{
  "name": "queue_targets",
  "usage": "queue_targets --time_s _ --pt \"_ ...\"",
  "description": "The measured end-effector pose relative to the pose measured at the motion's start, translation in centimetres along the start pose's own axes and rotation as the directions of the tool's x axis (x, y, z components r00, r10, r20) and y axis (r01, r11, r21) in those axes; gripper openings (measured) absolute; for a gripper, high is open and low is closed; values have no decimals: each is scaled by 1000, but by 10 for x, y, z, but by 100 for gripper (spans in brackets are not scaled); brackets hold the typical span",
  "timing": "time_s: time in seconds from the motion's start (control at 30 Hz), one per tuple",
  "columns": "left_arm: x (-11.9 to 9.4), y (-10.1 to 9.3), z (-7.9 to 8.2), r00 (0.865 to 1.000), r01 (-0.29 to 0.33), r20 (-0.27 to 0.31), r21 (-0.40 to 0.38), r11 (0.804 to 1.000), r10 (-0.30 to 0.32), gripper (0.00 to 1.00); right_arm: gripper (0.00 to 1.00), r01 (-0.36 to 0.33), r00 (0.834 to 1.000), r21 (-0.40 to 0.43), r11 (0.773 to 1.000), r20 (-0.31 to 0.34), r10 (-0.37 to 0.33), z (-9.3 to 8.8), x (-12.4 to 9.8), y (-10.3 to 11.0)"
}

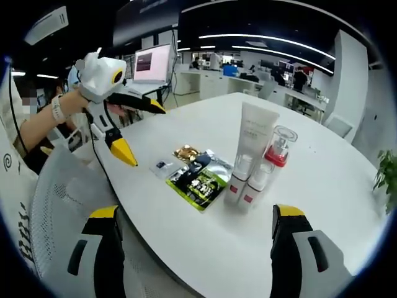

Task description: Arrange the skincare products in the storage area until every visible bottle or jar stands upright without overlapping.

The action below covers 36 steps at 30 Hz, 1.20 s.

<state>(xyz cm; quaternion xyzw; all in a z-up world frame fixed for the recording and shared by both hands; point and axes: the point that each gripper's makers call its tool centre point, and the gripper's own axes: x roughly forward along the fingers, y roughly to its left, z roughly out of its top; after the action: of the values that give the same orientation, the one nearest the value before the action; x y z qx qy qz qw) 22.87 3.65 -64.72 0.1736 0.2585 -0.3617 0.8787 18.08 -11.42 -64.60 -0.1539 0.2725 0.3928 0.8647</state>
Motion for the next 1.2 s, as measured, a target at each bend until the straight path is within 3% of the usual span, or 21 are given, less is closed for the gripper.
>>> queue_targets --time_s 0.3,0.67,1.2 --pt "-13 -12 2 998 -46 42 -31 998 48 99 100 0 1000 -13 1000 -7 0 0 1 1" --pt "-21 -9 8 994 -69 81 -65 996 74 97 100 4 1000 -29 1000 -5 -4 3 2 1" --pt "-23 -13 6 994 -70 76 -61 996 75 99 100 8 1000 -33 999 -15 -8 0 2 3"
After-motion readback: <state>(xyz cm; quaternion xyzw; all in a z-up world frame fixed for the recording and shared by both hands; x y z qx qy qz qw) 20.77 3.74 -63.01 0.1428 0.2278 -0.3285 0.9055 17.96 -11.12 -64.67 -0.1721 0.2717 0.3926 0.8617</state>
